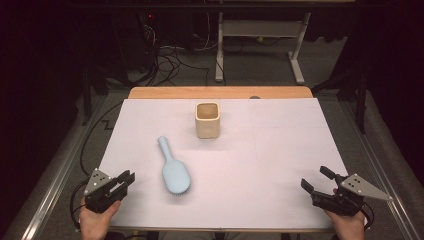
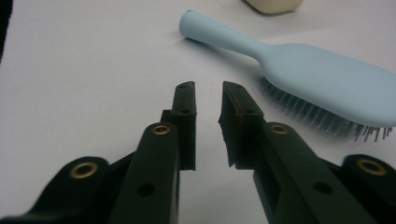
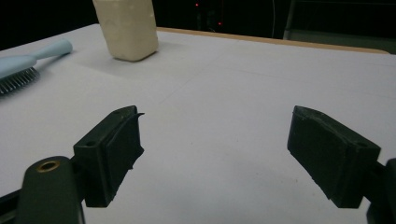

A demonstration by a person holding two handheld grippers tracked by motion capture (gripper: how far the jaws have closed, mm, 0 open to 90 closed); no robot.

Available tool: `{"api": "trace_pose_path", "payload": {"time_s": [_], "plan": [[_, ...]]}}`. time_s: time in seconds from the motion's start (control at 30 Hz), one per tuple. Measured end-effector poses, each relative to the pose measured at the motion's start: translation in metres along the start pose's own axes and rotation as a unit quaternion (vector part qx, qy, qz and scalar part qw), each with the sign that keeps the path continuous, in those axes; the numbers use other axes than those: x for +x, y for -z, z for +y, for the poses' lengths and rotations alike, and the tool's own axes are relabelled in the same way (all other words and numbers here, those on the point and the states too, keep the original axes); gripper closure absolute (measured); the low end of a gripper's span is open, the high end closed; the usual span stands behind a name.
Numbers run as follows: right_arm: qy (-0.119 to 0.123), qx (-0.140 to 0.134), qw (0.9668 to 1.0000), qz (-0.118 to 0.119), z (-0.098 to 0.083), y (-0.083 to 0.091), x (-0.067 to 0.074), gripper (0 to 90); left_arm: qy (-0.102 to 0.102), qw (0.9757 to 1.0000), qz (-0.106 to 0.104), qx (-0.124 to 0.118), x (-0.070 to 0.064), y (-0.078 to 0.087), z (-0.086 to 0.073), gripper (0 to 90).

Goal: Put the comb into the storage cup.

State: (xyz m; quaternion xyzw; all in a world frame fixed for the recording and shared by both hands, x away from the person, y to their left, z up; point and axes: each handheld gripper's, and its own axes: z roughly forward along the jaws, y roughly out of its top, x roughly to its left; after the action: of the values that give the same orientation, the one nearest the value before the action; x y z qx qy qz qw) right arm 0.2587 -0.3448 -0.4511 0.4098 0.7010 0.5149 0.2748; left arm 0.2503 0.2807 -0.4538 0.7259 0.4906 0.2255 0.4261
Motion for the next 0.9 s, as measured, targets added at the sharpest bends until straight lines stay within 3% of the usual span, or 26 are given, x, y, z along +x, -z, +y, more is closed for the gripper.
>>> {"api": "trace_pose_path", "payload": {"time_s": [0.27, 0.57, 0.67, 0.9], "plan": [[0.002, 0.002, 1.0, 0.001, 0.0, 0.0, 0.001, 18.6, -0.017, 0.9994, -0.003, 0.031, -0.001, -0.007, 0.008, 90.0], [0.002, 0.001, 1.0, 0.002, 0.0, 0.0, 0.0, 18.6, -0.035, 0.9974, -0.021, 0.059, -0.002, -0.027, 0.027, 90.0], [0.003, 0.001, 1.0, 0.004, 0.0, 0.0, 0.001, 18.6, -0.044, 0.9968, -0.025, 0.061, -0.003, -0.033, 0.033, 90.0], [0.003, 0.002, 1.0, 0.004, 0.0, -0.001, 0.001, 18.6, -0.043, 0.9969, -0.029, 0.06, -0.003, -0.042, 0.053, 90.0]]}}
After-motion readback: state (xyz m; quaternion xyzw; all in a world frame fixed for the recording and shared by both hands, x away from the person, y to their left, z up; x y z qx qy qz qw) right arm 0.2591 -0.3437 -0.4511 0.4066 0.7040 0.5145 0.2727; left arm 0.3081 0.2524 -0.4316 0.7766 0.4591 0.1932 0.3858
